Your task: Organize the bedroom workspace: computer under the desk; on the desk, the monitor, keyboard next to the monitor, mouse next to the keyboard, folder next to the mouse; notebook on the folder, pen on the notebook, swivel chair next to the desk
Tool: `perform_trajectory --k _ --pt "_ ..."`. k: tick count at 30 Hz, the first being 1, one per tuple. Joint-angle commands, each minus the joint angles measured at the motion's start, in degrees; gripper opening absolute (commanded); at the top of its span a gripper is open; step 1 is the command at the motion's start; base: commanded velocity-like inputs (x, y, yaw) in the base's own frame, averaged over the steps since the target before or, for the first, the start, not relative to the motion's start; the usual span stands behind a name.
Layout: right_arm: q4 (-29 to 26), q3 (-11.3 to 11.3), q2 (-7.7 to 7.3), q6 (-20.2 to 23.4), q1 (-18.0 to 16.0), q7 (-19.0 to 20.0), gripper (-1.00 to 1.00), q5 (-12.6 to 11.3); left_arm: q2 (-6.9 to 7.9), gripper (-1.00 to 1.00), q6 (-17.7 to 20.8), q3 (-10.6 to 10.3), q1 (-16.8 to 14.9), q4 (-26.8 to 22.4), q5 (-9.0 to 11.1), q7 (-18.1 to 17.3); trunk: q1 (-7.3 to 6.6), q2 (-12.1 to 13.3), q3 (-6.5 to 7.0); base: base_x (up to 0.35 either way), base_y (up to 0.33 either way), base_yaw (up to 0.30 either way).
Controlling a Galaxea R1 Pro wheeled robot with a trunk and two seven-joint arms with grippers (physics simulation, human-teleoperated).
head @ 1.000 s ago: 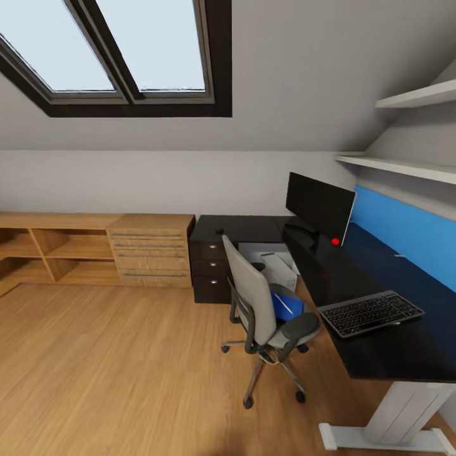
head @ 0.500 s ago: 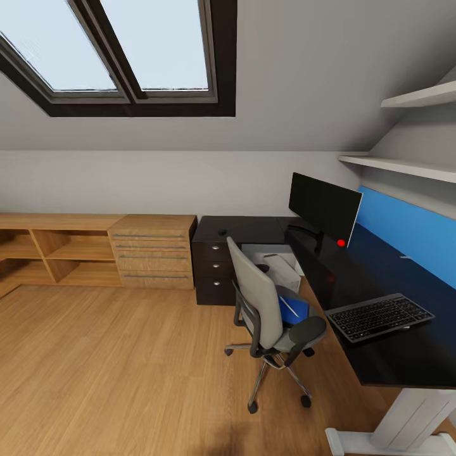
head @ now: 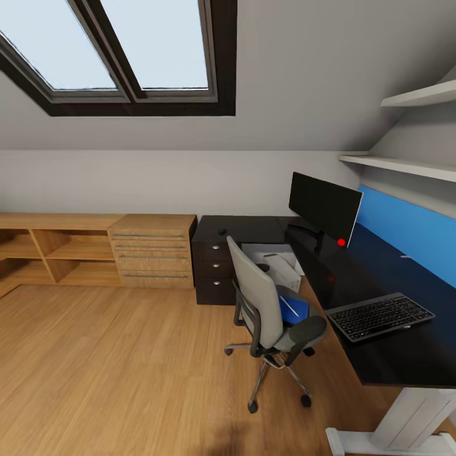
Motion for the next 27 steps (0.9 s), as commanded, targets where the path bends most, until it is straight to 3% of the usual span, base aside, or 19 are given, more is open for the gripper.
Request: perform_trajectory --k 1,12,16,21,27 --pt "0.04 -0.03 0.00 -0.19 -0.04 0.02 1.00 0.05 -0.01 1.00 -0.16 -0.02 -0.04 0.03 0.23 -0.02 0.00 -0.04 -0.07 0.000 0.000 0.000" --pt "0.08 -0.03 -0.01 -0.17 -0.04 0.02 1.00 0.08 -0.07 1.00 0.73 -0.33 -0.08 0.19 0.23 -0.06 2.20 -4.05 -1.86 0.000 0.000 0.000" --pt "0.09 0.03 0.00 -0.16 -0.04 0.02 1.00 0.08 -0.07 1.00 3.78 -0.37 -0.06 0.12 0.25 0.04 3.08 -5.66 -2.58 0.000 0.000 0.000" --pt "0.02 0.09 -0.03 -0.21 -0.04 0.02 1.00 0.08 0.03 1.00 4.96 -0.23 -0.05 -0.16 0.50 0.18 4.17 -7.66 -3.48 0.000 0.000 0.000" --pt "-0.03 0.10 0.03 -0.20 -0.04 0.06 1.00 0.08 -0.77 1.00 5.08 -0.11 -0.07 -0.28 0.65 0.16 5.49 -10.07 -4.56 0.000 0.000 0.000"
